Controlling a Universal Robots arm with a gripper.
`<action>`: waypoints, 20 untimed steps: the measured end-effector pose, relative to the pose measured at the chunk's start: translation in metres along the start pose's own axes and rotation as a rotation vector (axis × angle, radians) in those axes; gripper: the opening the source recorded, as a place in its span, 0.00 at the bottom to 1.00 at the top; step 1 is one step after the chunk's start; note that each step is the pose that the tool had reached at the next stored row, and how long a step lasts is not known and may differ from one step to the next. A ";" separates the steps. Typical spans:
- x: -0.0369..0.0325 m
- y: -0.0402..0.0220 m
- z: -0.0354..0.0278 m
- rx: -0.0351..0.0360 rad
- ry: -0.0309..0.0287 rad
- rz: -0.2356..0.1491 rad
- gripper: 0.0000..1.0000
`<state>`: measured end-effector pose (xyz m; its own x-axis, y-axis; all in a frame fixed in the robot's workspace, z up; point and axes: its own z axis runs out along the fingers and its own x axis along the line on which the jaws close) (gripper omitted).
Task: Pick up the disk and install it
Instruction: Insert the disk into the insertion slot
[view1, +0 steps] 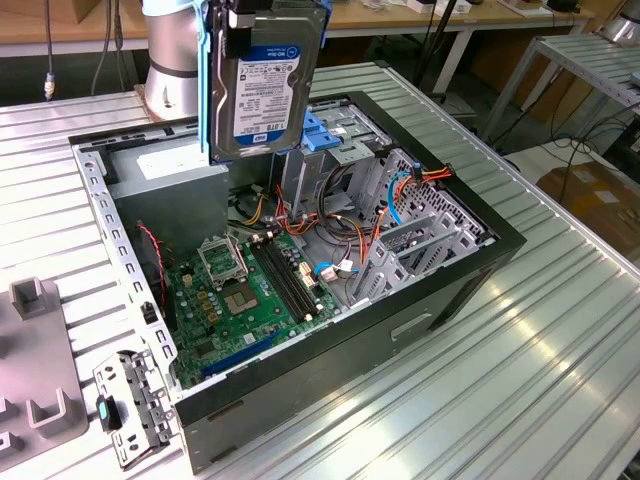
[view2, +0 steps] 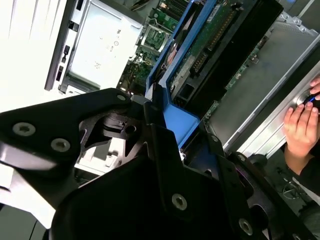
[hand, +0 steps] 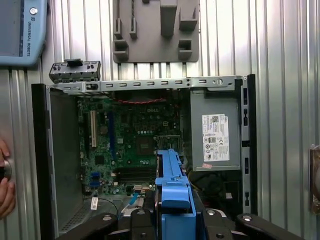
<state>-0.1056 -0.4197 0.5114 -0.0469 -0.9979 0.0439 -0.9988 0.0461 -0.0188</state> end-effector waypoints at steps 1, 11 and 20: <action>0.0020 -0.0001 0.0001 0.0001 0.0009 0.000 0.37; 0.0221 -0.0011 0.0012 0.0004 0.0079 0.000 0.37; 0.0442 -0.0055 0.0025 0.0007 0.0162 0.000 0.37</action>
<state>-0.1021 -0.4642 0.5110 -0.0469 -0.9971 0.0600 -0.9988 0.0459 -0.0195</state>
